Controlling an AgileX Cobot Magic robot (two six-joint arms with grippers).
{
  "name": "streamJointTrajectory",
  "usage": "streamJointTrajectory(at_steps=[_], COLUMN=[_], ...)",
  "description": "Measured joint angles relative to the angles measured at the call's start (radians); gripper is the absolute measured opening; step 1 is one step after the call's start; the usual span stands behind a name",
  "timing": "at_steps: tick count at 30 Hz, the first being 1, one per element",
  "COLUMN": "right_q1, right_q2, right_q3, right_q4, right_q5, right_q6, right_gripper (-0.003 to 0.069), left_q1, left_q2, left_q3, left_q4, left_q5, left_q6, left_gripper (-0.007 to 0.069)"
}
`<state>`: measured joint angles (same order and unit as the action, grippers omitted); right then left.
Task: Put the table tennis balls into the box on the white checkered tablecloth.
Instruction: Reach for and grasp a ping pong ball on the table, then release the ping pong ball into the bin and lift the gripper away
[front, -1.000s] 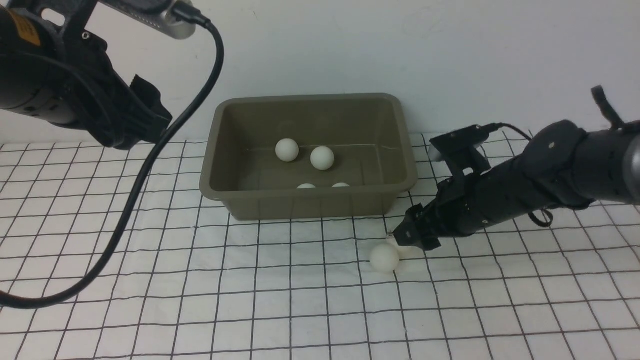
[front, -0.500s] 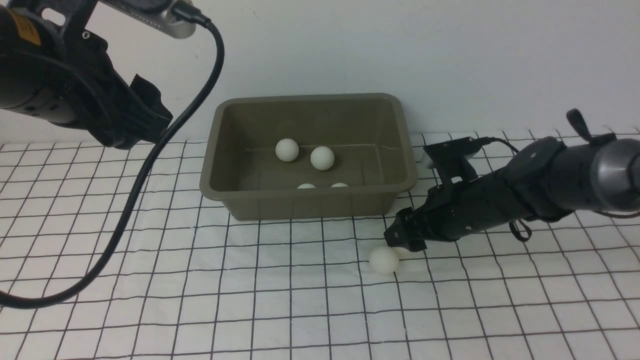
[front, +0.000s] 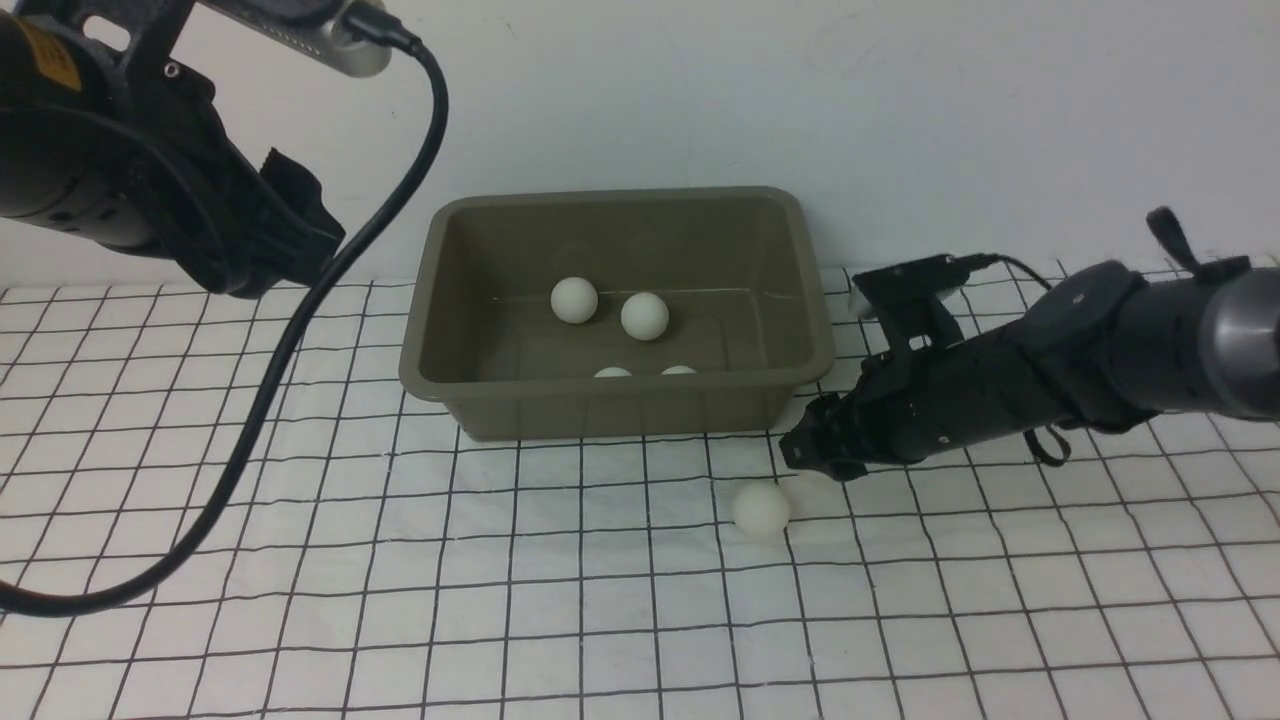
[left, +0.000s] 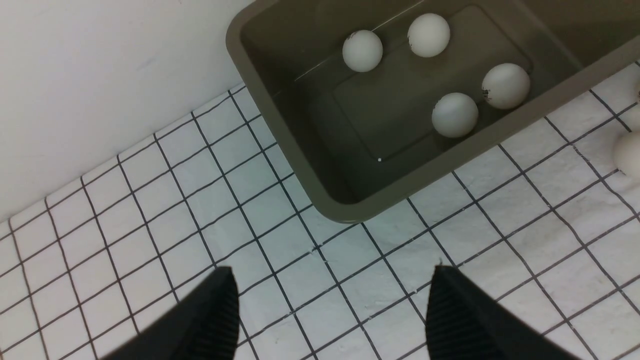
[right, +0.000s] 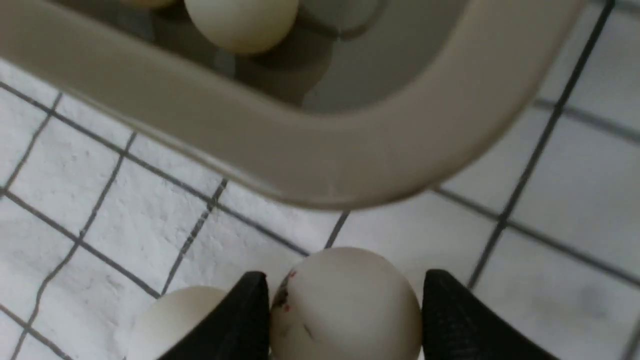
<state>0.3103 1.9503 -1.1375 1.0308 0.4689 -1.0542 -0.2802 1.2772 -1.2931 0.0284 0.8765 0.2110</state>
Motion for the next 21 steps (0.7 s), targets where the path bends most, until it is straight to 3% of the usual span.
streamJointTrajectory(at_steps=[8, 10, 12, 15, 19, 21], right_q1=[-0.134, -0.164, -0.163, -0.130, -0.044, -0.026], right_q2=[-0.136, -0.163, -0.174, -0.190, -0.171, -0.153], right_q3=[0.000, 0.000, 0.000, -0.007, -0.092, -0.131], right_q4=[-0.217, -0.246, -0.242, -0.158, 0.061, 0.123], right_q5=[0.016, 0.051, 0.058, 0.075, 0.103, 0.107], right_q6=[0.227, 0.223, 0.199, 0.052, -0.157, -0.187], right_gripper=[0.0354, 0.0354, 0.0354, 0.0354, 0.0354, 0.0354], left_q1=[0.000, 0.000, 0.000, 0.000, 0.000, 0.000], left_q2=[0.000, 0.000, 0.000, 0.000, 0.000, 0.000], left_q3=[0.000, 0.000, 0.000, 0.000, 0.000, 0.000], left_q4=[0.000, 0.000, 0.000, 0.000, 0.000, 0.000], left_q5=[-0.002, -0.003, -0.004, -0.026, -0.038, -0.040], left_q6=[0.000, 0.000, 0.000, 0.000, 0.000, 0.000], left_gripper=[0.0450, 0.0450, 0.0450, 0.0450, 0.0450, 0.0450])
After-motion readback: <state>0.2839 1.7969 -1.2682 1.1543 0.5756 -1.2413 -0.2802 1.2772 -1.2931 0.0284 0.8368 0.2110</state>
